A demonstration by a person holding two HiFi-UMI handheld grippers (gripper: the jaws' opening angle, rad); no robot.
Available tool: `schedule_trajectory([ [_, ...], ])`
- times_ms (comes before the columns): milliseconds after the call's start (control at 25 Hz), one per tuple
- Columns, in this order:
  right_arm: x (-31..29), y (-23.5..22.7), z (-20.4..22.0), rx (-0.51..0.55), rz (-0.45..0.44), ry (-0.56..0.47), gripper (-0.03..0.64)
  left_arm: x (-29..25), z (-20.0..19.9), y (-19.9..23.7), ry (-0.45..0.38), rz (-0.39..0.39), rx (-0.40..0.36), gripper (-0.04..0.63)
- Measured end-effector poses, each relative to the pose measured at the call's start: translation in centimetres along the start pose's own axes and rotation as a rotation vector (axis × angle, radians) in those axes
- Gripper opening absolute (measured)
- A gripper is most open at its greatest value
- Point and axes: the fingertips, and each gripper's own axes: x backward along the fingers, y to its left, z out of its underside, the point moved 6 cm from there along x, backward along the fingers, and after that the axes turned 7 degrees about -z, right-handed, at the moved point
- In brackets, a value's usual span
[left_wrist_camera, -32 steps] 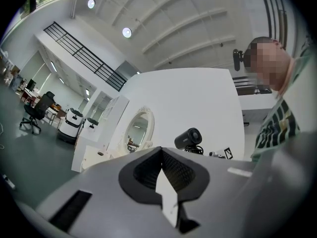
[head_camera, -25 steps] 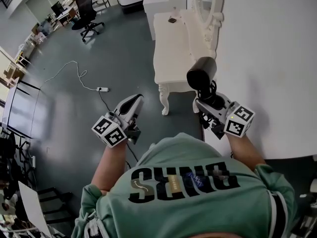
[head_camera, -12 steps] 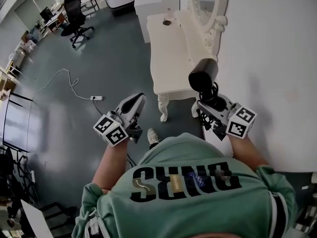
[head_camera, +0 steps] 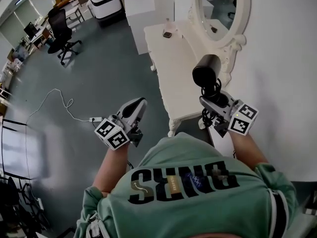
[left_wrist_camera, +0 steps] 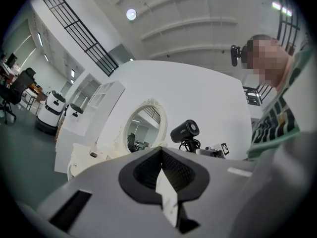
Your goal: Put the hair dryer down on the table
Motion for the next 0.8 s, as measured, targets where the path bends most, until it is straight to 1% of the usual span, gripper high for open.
schedule_trajectory([
  [200, -6.4, -2.5, -0.6, -0.013, 0.028, -0.01, 0.179, 0.0, -2.4, 6.7, 0.015, 0.015, 0.007, -0.003],
  [320, -9.0, -4.2, -1.0, -0.016, 0.04, -0.005, 0.179, -0.6, -3.5, 9.6, 0.022, 0.021, 0.006, -0.003],
  [440, -10.5, -6.0, -1.2, -0.026, 0.045, 0.001, 0.179, -1.7, -4.0, 11.9, 0.025, 0.016, 0.021, -0.003],
  [600, -11.2, -8.5, -1.2, -0.042, 0.051, 0.013, 0.179, -3.6, -4.0, 13.7, 0.034, 0.014, 0.024, -0.003],
  [800, -8.6, -12.8, -2.6, -0.046, 0.026, 0.025, 0.179, -8.3, -3.4, 12.1, 0.042, -0.022, 0.025, -0.003],
])
